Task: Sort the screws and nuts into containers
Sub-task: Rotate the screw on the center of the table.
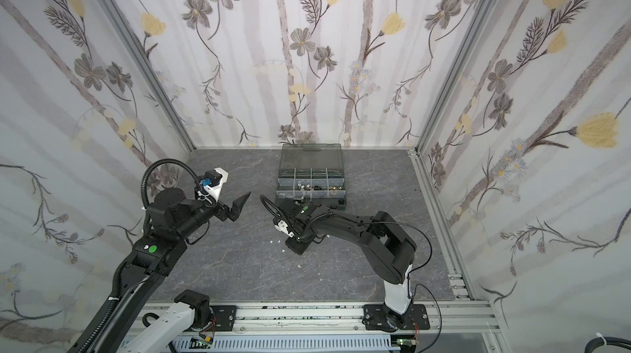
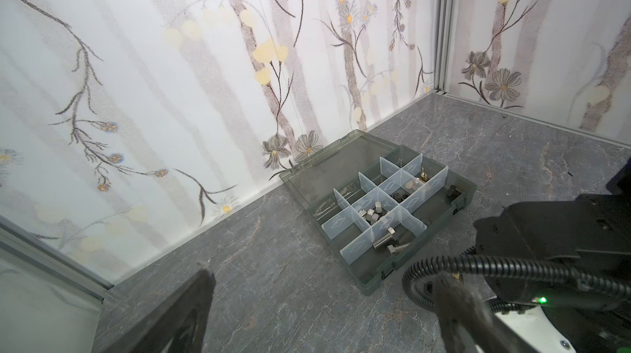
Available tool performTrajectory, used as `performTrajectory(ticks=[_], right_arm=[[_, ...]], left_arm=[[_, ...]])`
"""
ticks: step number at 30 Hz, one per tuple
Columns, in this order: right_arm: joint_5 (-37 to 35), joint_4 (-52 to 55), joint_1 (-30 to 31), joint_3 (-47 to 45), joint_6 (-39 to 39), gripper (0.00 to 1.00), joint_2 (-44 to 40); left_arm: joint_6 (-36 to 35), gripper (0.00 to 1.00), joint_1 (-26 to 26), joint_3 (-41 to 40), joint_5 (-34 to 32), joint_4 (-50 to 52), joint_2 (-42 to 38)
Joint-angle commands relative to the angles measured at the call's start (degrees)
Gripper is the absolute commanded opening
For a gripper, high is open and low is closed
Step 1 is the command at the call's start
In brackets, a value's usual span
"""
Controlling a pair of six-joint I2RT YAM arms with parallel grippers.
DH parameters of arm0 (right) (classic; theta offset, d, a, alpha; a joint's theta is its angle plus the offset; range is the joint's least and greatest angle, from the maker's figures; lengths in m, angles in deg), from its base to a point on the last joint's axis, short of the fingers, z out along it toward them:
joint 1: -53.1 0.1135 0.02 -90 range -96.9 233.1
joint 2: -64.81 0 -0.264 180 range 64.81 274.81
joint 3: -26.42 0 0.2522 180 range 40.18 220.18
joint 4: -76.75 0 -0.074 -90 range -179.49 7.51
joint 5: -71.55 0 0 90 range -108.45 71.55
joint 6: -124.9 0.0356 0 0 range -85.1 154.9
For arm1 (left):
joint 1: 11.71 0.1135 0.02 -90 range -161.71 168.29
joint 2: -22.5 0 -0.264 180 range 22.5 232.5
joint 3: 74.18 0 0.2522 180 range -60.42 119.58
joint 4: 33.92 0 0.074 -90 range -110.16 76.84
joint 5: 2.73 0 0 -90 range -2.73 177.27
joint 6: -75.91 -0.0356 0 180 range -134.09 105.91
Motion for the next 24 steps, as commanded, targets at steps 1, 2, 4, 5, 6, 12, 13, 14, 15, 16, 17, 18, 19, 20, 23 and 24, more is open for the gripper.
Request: performTrajectory(ticks=[1,2,4,5,6,12,13,14,15,16,17,18,19,20,23,24], right_arm=[[-1.10,-0.53,0.06,0.06,-1.67,0.41,0.98],[-1.27,-0.59,0.06,0.25,-2.01,0.41,1.46],[-1.96,-0.56,0.06,0.45,-2.42,0.41,2.33],[-2.47,-0.54,0.06,0.61,-2.63,0.42,2.66],[-3.04,-0.46,0.06,0.75,-2.96,0.41,3.03],[-6.23,0.32,-0.14,1.44,-5.01,0.39,4.18],[-6.70,0.32,-0.14,1.59,-5.27,0.38,4.18],[-6.92,0.50,-0.17,1.77,-5.63,0.38,3.95],[-7.04,0.53,-0.15,1.93,-5.98,0.38,3.66],[-7.01,0.55,-0.19,2.09,-6.29,0.38,3.36],[-7.05,0.68,-0.23,2.31,-6.76,0.38,3.05],[-7.23,0.85,-0.20,2.49,-7.14,0.38,2.81],[-7.61,0.90,-0.21,2.64,-7.38,0.38,2.65],[-7.83,1.01,-0.21,2.75,-7.83,0.38,2.55],[-8.58,1.22,-0.34,3.28,-8.69,0.38,2.58],[-9.14,1.23,-0.38,3.46,-9.11,0.38,2.79]], left_arm=[[-0.04,1.00,0.08,-0.17,0.31,-1.91,-0.18],[-0.09,1.00,0.09,-0.19,0.33,-1.91,-0.18],[0.00,1.00,0.09,-0.18,0.31,-1.90,-0.16],[0.00,1.00,0.08,-0.18,0.38,-1.91,-0.06],[-0.04,1.00,0.08,-0.17,0.38,-1.85,-0.07],[-0.05,1.00,0.09,-0.26,0.22,-1.83,0.00],[-0.05,1.00,0.07,-0.21,0.20,-1.74,-0.04],[-0.05,1.00,0.09,-0.17,0.19,-1.74,-0.02],[-0.05,1.00,0.09,-0.17,0.11,-1.68,0.02],[-0.06,1.00,0.07,-0.17,0.11,-1.74,-0.02],[-0.05,1.00,0.09,-0.17,0.08,-1.74,0.02],[-0.05,1.00,0.09,-0.22,0.11,-1.74,0.02],[-0.05,1.00,0.09,-0.25,0.11,-1.74,0.06],[-0.06,1.00,0.09,-0.26,0.11,-1.73,0.11],[-0.09,1.00,0.09,-0.28,0.11,-1.69,0.08],[-0.06,1.00,0.09,-0.27,0.07,-1.71,0.11]])
